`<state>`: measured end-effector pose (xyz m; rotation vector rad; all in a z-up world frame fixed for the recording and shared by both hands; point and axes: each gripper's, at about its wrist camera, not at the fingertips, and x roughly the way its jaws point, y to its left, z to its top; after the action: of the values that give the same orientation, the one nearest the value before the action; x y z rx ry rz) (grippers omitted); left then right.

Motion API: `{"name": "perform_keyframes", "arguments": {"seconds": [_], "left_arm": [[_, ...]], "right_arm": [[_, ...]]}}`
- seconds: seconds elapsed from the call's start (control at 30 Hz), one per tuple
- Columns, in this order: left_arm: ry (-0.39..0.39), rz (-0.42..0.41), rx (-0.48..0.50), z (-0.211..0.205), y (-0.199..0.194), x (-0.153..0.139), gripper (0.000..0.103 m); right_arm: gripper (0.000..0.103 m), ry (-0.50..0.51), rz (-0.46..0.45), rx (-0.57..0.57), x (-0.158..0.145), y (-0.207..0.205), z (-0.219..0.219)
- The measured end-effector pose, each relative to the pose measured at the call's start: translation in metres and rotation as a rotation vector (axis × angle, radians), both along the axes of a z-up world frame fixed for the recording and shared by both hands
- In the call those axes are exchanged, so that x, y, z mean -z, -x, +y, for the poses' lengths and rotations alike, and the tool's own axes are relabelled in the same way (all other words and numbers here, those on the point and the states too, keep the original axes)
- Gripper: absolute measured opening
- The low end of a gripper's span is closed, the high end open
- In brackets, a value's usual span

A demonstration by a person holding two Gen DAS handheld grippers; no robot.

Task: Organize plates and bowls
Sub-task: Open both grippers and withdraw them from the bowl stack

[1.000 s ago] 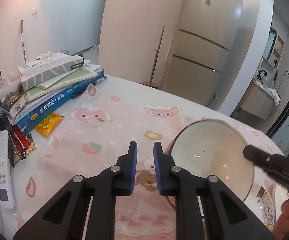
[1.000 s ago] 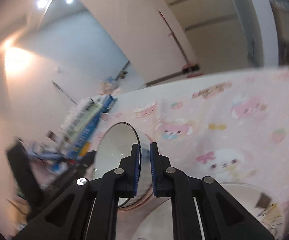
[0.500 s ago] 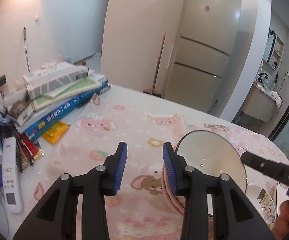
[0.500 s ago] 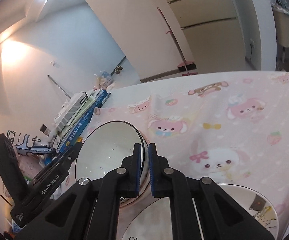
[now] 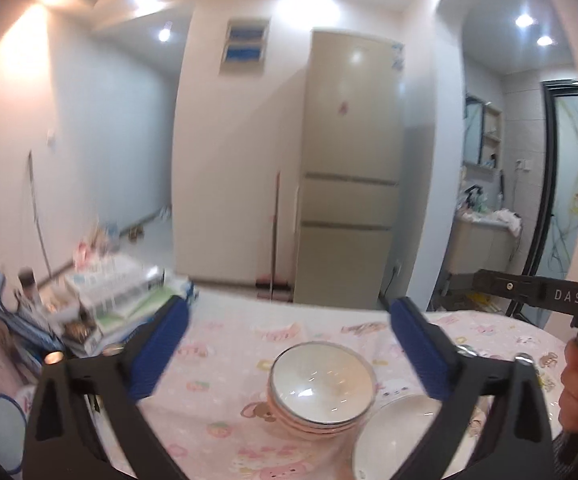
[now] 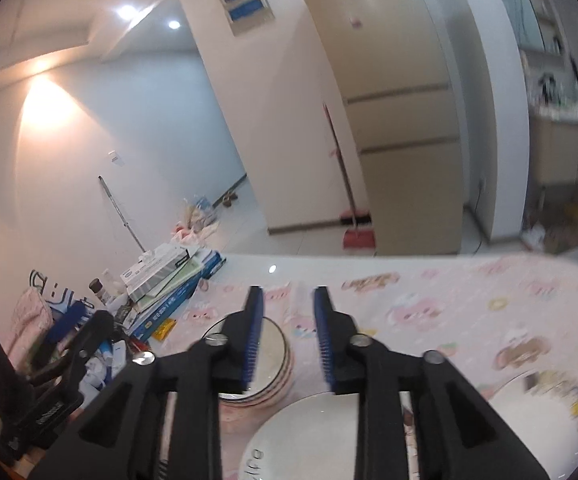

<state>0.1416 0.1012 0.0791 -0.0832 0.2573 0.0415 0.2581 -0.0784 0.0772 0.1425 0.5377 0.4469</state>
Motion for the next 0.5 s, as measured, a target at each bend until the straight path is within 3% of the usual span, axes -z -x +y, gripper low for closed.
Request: {"name": "perform_keyframes", "arguments": {"seconds": [0.13,0.23,0.33,0.5], "left_arm": [[0.019,-0.042,0.068,-0.015,0.026,-0.016,0.103],[0.002,-0.068,0.086,-0.027,0.041,-0.022,0.103],[-0.011,-0.078,0.104,-0.04,0.054,-0.021,0.103],[0.001,-0.003,0.138,-0.051,0.044,0.005,0.103]], "right_arm": [[0.066,-0.007,-0.074,-0.021,-0.014,0.039,-0.023],[0.068,0.007,-0.126,-0.035,-0.017,0.067,-0.035],[0.076,0.043,-0.197,-0.016,-0.014,0.094,-0.046],[0.076,0.075,-0.199,0.012,0.0,0.1,-0.056]]}}
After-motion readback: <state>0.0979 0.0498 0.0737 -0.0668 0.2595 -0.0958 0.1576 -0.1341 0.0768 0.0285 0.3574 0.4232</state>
